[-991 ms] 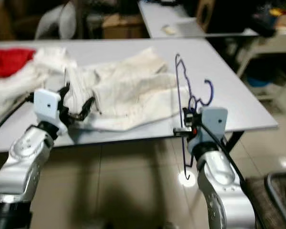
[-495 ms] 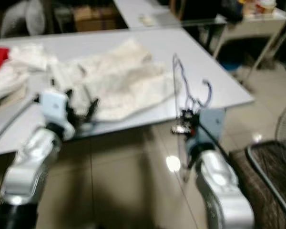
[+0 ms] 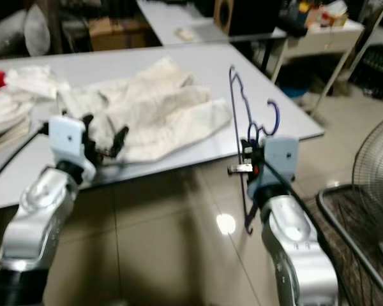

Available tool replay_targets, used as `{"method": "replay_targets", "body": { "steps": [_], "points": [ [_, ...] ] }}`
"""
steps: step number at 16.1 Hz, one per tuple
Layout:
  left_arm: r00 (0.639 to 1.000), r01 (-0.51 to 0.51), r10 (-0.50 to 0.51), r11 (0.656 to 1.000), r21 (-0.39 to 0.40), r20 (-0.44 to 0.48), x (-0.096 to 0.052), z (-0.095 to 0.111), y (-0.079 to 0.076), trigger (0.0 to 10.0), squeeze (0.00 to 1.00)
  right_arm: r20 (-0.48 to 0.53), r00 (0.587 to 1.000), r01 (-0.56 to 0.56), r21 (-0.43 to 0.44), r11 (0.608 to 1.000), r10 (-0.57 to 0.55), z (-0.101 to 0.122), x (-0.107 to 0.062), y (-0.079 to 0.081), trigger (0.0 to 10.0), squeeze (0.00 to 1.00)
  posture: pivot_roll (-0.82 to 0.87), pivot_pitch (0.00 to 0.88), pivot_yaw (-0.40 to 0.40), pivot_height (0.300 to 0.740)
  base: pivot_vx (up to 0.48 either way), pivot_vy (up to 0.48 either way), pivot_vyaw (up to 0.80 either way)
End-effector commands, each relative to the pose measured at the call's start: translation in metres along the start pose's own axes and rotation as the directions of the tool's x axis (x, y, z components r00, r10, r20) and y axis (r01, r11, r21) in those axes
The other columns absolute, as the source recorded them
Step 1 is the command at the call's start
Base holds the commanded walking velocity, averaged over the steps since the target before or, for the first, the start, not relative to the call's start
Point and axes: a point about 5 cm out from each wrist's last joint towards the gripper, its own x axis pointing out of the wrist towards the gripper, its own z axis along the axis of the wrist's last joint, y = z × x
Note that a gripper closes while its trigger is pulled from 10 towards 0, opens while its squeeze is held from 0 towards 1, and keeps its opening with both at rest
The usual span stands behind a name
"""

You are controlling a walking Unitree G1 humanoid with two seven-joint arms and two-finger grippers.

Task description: Hang hanger

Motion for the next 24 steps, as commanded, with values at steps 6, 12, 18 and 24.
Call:
{"method": "replay_targets", "body": {
  "steps": [6, 12, 18, 24],
  "points": [
    [1.0, 0.002, -0.002, 1.0, 0.019, -0.001, 0.003, 0.001, 0.001, 10.0, 0.08, 0.001, 1.0, -0.019, 0.004, 1.0, 0.019, -0.001, 0.004, 0.002, 10.0, 0.0, -0.01, 0.05, 0.0, 0.74, 0.411, 0.0, 0.0],
    [1.0, 0.006, -0.007, 1.0, 0.023, 0.001, 0.005, 0.001, 0.001, 10.0, 0.08, -0.007, 0.999, -0.046, -0.016, 0.999, 0.046, -0.002, 0.005, 0.004, 10.0, 0.0, -0.01, 0.05, 0.002, 0.74, 0.411, 0.0, -0.36],
    [0.998, -0.058, 0.06, 0.993, 0.106, -0.017, 0.009, 0.01, 0.024, 10.0, 0.06, -0.009, 0.969, -0.247, -0.005, 0.969, 0.247, 0.012, 0.021, 0.002, 10.0, 0.0, 0.0, 0.051, 0.009, 0.74, 0.068, 0.0, 0.0],
    [0.991, -0.122, 0.13, 0.978, 0.169, -0.039, 0.001, 0.018, 0.057, 10.0, 0.05, 0.017, 0.919, -0.393, 0.038, 0.919, 0.393, 0.032, 0.088, 0.003, 10.0, 0.0, 0.05, 0.089, 0.021, 0.74, 0.0, 0.0, 0.0]
  ]
}}
